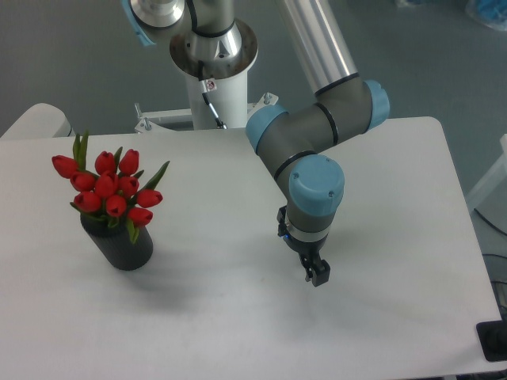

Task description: Pick up the flowers from the vase

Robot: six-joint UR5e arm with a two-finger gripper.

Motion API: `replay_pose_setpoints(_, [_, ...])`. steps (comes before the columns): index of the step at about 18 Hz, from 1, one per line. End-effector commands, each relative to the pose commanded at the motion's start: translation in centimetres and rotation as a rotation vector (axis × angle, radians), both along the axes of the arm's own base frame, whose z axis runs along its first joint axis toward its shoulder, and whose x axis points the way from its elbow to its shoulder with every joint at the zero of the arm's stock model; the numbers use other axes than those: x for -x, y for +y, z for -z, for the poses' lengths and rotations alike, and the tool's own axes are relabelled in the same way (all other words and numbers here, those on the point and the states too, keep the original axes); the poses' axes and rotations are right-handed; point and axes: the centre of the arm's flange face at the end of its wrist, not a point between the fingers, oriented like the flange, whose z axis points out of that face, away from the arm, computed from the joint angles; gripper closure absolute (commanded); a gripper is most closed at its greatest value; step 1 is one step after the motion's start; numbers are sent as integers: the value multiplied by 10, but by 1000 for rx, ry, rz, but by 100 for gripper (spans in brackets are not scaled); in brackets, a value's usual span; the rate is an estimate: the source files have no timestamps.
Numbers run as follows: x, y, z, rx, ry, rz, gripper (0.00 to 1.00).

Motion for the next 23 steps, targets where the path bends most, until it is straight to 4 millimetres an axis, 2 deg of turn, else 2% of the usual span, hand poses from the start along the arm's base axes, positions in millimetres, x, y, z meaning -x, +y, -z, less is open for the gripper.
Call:
replay_pose_setpoints(14, [-3,-1,-4,-17,-11,3,0])
replay_pose_setpoints(17, [-15,2,-11,-123,-99,-7,0])
replay_pose_setpoints(21, [-37,-10,-16,-202,-180,-24,0])
replay_pose_setpoints(23, [-51,-15,-27,-254,-213,-25,0])
